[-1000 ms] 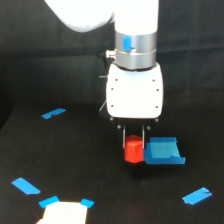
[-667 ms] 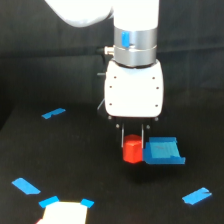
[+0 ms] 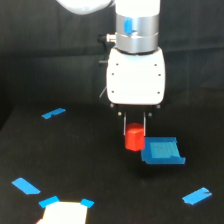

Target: Pick up the red object from the table

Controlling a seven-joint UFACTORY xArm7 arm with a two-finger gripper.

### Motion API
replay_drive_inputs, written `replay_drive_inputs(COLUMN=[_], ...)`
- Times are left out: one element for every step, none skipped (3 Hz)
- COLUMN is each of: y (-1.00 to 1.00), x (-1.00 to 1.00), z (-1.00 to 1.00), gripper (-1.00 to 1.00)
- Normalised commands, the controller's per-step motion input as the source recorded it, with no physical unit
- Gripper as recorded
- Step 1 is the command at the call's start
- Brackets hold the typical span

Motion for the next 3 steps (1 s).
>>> replay_drive_inputs(y=[0.28, 0.09, 0.56], x=[0.06, 0.24, 0.09], z=[0.54, 0.47, 0.6], gripper=[-1.0, -1.0, -0.83])
